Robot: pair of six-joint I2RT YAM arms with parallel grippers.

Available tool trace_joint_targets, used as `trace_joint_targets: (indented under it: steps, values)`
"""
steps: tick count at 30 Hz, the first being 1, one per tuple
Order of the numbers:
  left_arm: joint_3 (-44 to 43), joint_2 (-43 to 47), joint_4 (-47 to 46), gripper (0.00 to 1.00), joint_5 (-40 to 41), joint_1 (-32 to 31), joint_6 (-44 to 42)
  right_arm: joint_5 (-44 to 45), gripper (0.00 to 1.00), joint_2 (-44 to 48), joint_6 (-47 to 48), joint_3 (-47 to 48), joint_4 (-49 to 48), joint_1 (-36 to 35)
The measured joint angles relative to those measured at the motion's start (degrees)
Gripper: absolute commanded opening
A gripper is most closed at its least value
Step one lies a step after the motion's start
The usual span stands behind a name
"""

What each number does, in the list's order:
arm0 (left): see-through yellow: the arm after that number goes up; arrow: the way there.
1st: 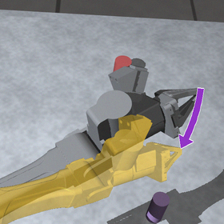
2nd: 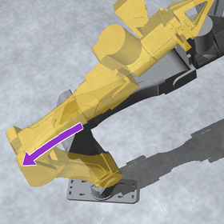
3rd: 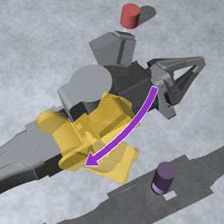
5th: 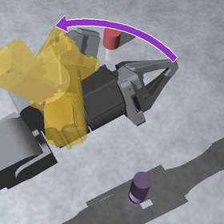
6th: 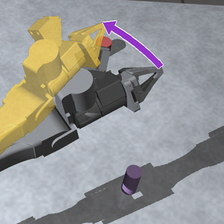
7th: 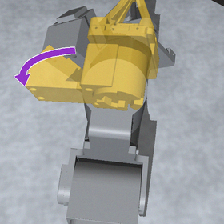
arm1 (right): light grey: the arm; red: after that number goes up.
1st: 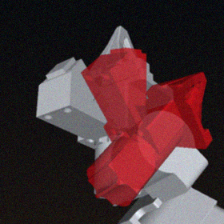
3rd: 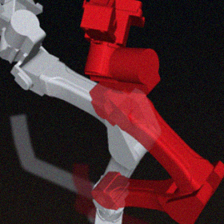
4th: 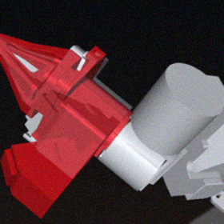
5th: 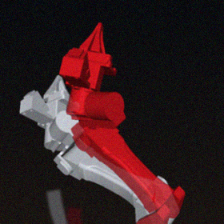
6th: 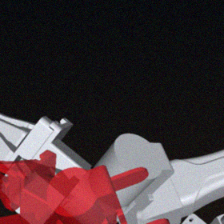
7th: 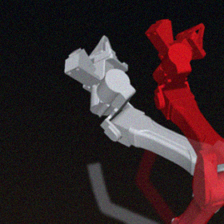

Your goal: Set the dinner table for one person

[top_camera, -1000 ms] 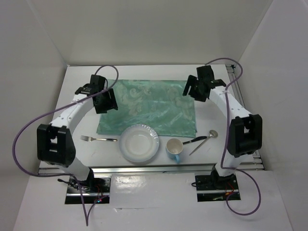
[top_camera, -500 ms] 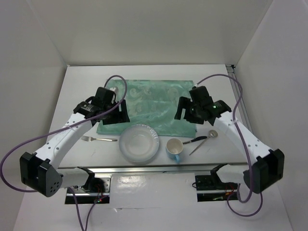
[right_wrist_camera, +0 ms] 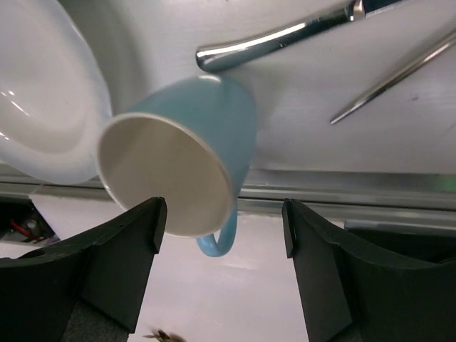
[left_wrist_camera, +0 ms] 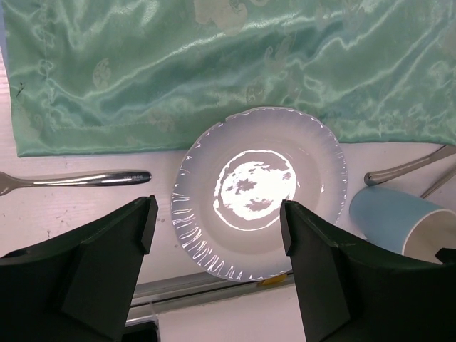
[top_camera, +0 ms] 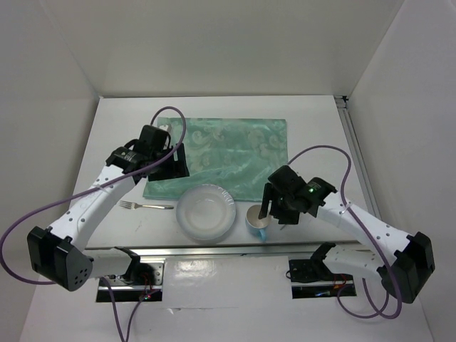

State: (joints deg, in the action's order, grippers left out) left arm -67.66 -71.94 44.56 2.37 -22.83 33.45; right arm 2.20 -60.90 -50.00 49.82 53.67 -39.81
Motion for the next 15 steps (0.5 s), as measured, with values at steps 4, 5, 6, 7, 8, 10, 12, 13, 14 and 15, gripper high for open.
trace_joint_targets:
  steps: [4,5,6,7,8,10,12,13,14,15]
  values:
    - [0.0,0.0,0.3,0.88,0.4,0.0,0.0,0.0,0.72,-0.4,-2.4,-2.4,0.2,-1.6]
    - [0.0,0.0,0.3,0.88,0.4,0.0,0.0,0.0,0.69,-0.9,-2.8,-2.5,0.0,-1.7]
    - [0.0,0.0,0.3,0.88,0.4,-0.1,0.0,0.0,0.66,-1.3,-3.1,-2.5,-0.2,-1.7]
    - [0.0,0.0,0.3,0.86,0.4,-0.1,0.0,0.1,0.60,-1.9,-3.3,-2.6,-0.5,-1.7]
    - [0.0,0.0,0.4,0.86,0.4,-0.1,0.0,0.1,0.55,-2.5,-3.3,-2.6,-0.7,-1.7]
    - [0.0,0.0,0.4,0.86,0.4,-0.1,0.0,0.3,0.49,-3.5,-3.6,-2.6,-1.3,-1.7]
    - [0.0,0.0,0.4,0.86,0.4,-0.1,0.0,0.6,0.37,-4.2,-3.7,-2.6,-1.9,-1.7]
    - [0.0,0.0,0.4,0.86,0.4,-0.1,0.0,0.7,0.33,-4.4,-4.0,-2.6,-2.1,-1.7]
    - [0.0,0.0,0.4,0.86,0.4,-0.1,0.0,0.9,0.29,-4.6,-4.0,-2.6,-2.3,-1.7]
    - [0.0,0.0,0.4,0.86,0.4,-0.1,0.0,1.2,0.21,-4.7,-4.3,-2.6,-2.3,-1.7]
